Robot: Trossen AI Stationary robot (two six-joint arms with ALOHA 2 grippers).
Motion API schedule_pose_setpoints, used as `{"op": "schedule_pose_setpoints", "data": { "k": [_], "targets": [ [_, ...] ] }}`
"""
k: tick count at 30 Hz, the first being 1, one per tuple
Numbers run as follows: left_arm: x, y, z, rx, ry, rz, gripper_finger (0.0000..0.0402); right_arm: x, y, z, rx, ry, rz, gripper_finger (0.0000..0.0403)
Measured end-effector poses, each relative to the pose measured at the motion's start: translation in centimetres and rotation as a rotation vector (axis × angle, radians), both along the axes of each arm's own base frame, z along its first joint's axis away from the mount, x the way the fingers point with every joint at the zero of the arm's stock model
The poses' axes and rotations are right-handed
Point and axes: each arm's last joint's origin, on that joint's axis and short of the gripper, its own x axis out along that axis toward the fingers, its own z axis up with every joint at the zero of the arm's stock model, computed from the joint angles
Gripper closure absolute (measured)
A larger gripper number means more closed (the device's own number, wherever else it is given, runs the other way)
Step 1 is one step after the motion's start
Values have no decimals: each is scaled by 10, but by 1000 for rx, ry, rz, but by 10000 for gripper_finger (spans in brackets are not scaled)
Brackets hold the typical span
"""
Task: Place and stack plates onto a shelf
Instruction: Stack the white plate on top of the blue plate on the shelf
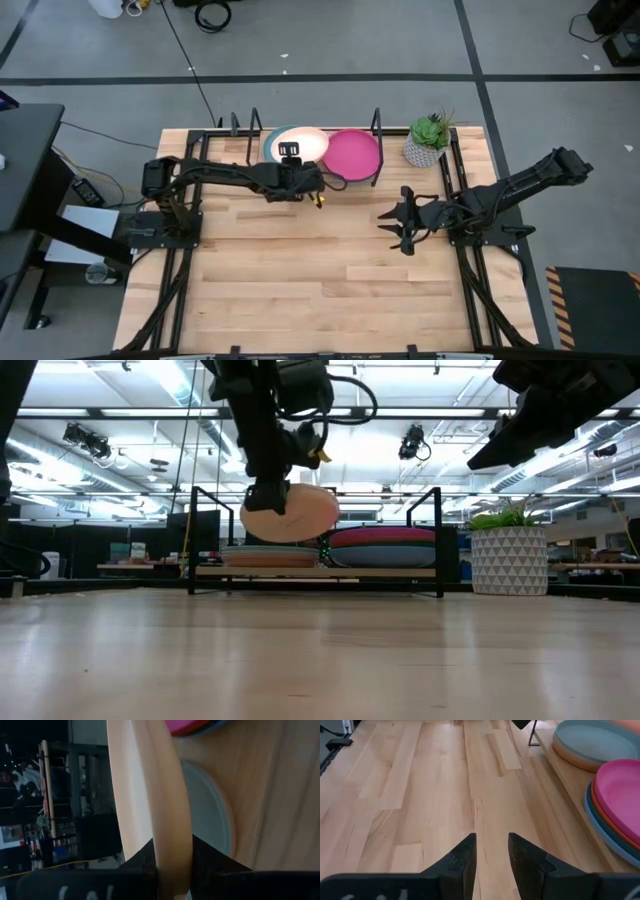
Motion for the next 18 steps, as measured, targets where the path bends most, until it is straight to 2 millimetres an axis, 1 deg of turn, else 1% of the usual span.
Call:
{"op": "schedule_pose_setpoints", "data": {
  "k": [3, 8, 10, 16, 18],
  "targets": [
    [-2, 1, -1, -4, 20, 8, 336, 0, 0, 0, 0, -2, 2, 284],
    [-7, 5, -6, -67, 39, 36, 335, 0, 0, 1, 6, -7, 0, 284],
    [-7, 8, -6, -83, 22, 53, 335, 0, 1, 1, 8, -8, -1, 284],
    [-9, 13, -7, -87, 11, 78, 334, 0, 1, 1, 9, -8, 0, 284],
    [-8, 15, -10, -88, 21, 83, 334, 0, 1, 1, 10, -8, 2, 284]
  ]
}}
